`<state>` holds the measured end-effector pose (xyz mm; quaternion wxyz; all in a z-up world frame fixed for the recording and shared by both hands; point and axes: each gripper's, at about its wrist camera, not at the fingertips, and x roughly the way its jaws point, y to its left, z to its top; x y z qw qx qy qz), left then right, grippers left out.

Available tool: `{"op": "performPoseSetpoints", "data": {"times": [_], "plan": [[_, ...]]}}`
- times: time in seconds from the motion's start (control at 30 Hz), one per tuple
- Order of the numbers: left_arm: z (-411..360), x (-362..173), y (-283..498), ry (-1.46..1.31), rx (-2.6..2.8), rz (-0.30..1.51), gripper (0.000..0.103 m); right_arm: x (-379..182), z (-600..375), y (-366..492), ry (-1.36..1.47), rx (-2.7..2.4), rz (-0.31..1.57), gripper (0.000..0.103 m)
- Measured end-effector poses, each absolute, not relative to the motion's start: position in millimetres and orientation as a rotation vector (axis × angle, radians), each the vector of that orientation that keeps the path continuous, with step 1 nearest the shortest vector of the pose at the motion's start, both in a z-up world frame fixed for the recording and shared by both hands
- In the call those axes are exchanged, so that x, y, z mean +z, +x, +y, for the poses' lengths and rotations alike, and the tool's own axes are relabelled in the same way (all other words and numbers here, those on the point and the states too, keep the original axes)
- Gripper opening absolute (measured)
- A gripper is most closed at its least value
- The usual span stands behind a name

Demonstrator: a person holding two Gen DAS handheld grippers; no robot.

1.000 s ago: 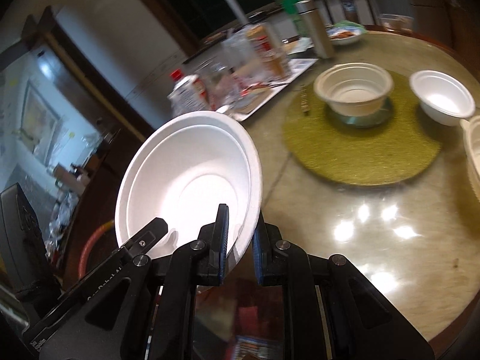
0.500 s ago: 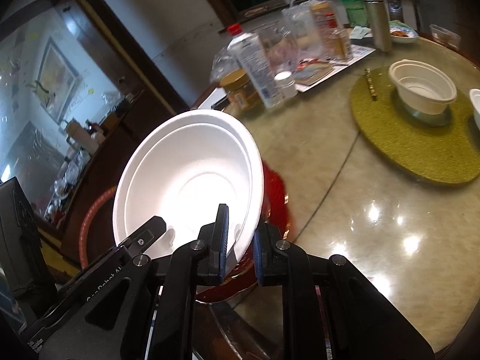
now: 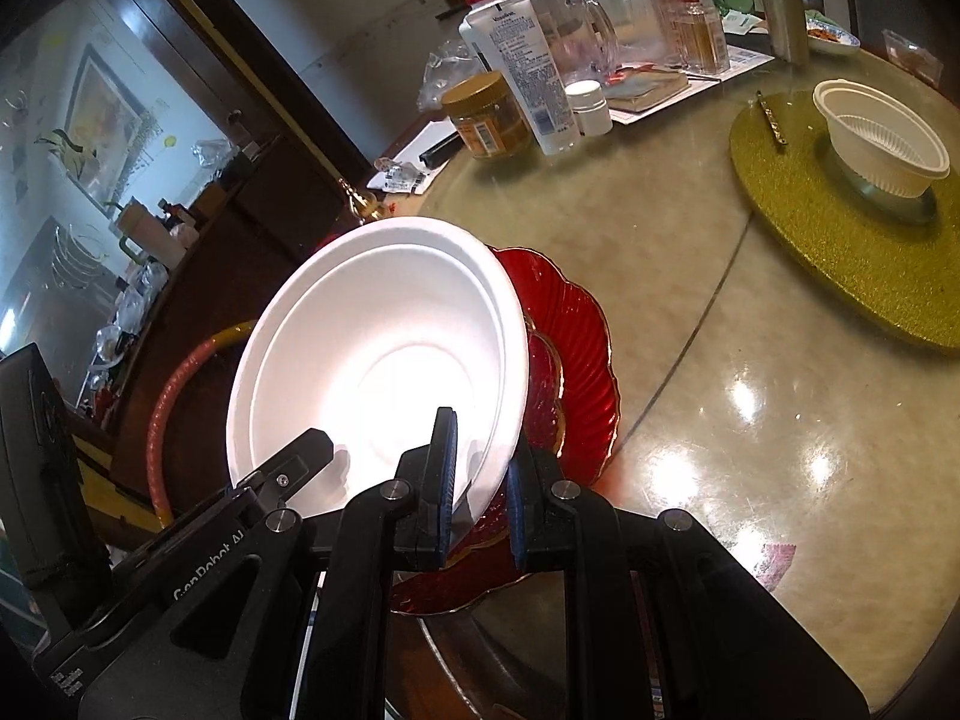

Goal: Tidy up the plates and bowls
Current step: 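Carry the white bowl with the right tool and lower it onto the red plates, then open both tools and move them toward the white bowls on the table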

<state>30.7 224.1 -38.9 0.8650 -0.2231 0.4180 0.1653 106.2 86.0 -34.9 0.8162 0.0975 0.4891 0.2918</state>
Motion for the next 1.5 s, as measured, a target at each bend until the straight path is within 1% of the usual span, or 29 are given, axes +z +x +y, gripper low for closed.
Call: {"op": "performPoseSetpoints", "data": {"times": [0.5, 0.57, 0.6, 0.63, 0.67, 0.7, 0.73, 0.77, 0.83, 0.9, 0.93, 0.97, 1.1, 1.23, 1.3, 1.33, 1.37, 1.5], "plan": [[232, -52, 35, -0.493, 0.360, 0.935, 0.017, -45, 95, 112, 0.176, 0.619, 1.085, 0.014], [233, -54, 35, -0.494, 0.361, 0.952, 0.019, -45, 96, 112, 0.169, 0.619, 1.088, 0.014], [234, -55, 35, -0.502, 0.354, 0.959, 0.022, -45, 96, 112, 0.167, 0.615, 1.088, 0.014], [234, -55, 35, -0.509, 0.345, 0.967, 0.030, -46, 96, 113, 0.166, 0.612, 1.090, 0.014], [235, -55, 35, -0.514, 0.340, 0.972, 0.045, -46, 96, 114, 0.165, 0.607, 1.094, 0.015], [235, -54, 34, -0.528, 0.319, 0.968, 0.050, -46, 96, 114, 0.162, 0.601, 1.096, 0.015], [236, -52, 34, -0.542, 0.298, 0.964, 0.060, -46, 96, 115, 0.158, 0.595, 1.102, 0.015], [236, -50, 33, -0.545, 0.303, 0.963, 0.067, -46, 95, 115, 0.162, 0.603, 1.106, 0.015], [238, -46, 30, -0.555, 0.321, 0.945, 0.069, -44, 94, 114, 0.161, 0.604, 1.102, 0.015], [241, -43, 27, -0.575, 0.319, 0.933, 0.069, -40, 91, 113, 0.163, 0.604, 1.087, 0.023], [243, -41, 24, -0.585, 0.321, 0.924, 0.069, -39, 89, 113, 0.168, 0.606, 1.081, 0.032], [243, -39, 22, -0.589, 0.325, 0.913, 0.069, -37, 87, 112, 0.175, 0.608, 1.073, 0.039], [245, -22, 9, -0.598, 0.339, 0.825, 0.069, -22, 71, 108, 0.230, 0.622, 1.005, 0.040], [228, 12, -8, -0.533, 0.344, 0.647, 0.069, -5, 45, 101, 0.302, 0.623, 0.910, 0.040], [212, 25, -11, -0.477, 0.325, 0.581, 0.072, -1, 28, 100, 0.350, 0.617, 0.878, 0.042], [203, 31, -11, -0.446, 0.311, 0.559, 0.078, 1, 20, 101, 0.373, 0.616, 0.873, 0.042], [190, 36, -9, -0.409, 0.282, 0.543, 0.081, 1, 11, 101, 0.400, 0.610, 0.867, 0.042], [153, 36, 8, -0.317, 0.201, 0.567, 0.081, -4, -21, 104, 0.461, 0.571, 0.871, 0.042]]}}
